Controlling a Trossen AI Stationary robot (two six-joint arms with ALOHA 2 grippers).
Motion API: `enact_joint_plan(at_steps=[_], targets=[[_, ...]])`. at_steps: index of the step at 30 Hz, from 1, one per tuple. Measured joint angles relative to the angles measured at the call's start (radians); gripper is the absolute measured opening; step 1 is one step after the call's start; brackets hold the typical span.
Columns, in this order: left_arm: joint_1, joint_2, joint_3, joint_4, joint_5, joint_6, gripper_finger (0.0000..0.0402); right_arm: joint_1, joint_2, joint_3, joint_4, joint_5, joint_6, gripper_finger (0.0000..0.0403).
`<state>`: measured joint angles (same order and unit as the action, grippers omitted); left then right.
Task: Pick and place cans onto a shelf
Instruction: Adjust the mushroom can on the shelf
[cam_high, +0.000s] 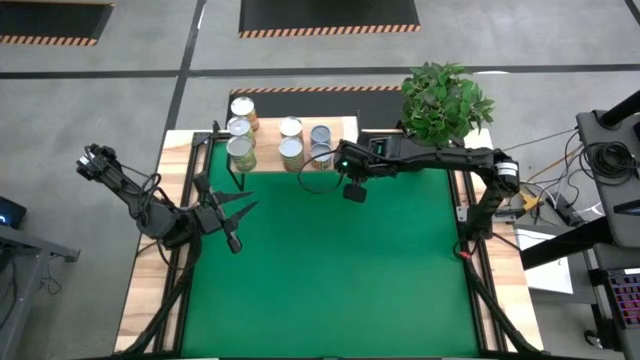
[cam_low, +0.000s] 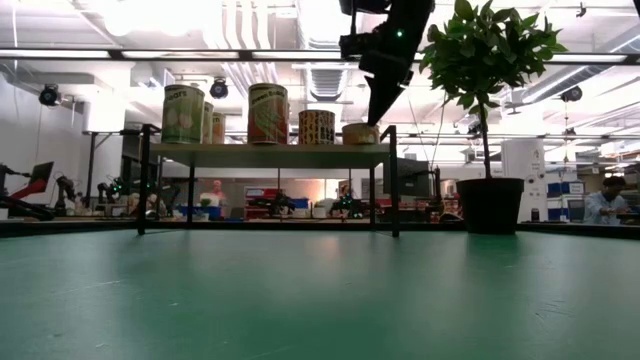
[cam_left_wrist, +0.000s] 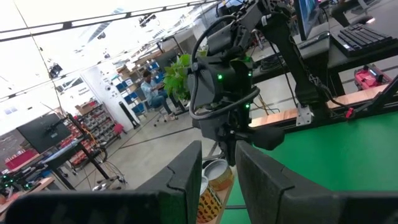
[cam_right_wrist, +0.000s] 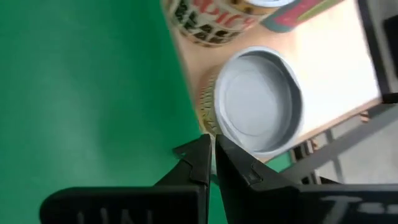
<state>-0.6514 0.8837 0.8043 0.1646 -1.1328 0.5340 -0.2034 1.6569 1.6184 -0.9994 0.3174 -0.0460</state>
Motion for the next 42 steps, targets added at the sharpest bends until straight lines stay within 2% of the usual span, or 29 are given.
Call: enact_joint_plan(at_steps=[6,13,18,26,42], targets=[[0.0,0.0,0.0,0.0,0.0,0.0,0.0081,-0.003,0.0,-0.001,0.002,0.083,-0.017,0.0013],[0.0,0.0,0.0,0.0,0.0,0.0,0.0081,-0.002,0.0,0.005,0.008,0.087,-0.022,0.0013],[0.0,0.0,0.0,0.0,0.0,0.0,0.0081,-0.004,0.0,0.013,0.098,0.086,-0.046,0.0013],[0.0,0.0,0.0,-0.001,0.0,0.0,0.0081,-0.059,0.028,0.007,0.207,0.074,-0.086,0.0013],[0.0,0.0,0.0,-0.002,0.0,0.0,0.0081,-0.067,0.047,0.006,0.168,-0.047,-0.113,0.0013]])
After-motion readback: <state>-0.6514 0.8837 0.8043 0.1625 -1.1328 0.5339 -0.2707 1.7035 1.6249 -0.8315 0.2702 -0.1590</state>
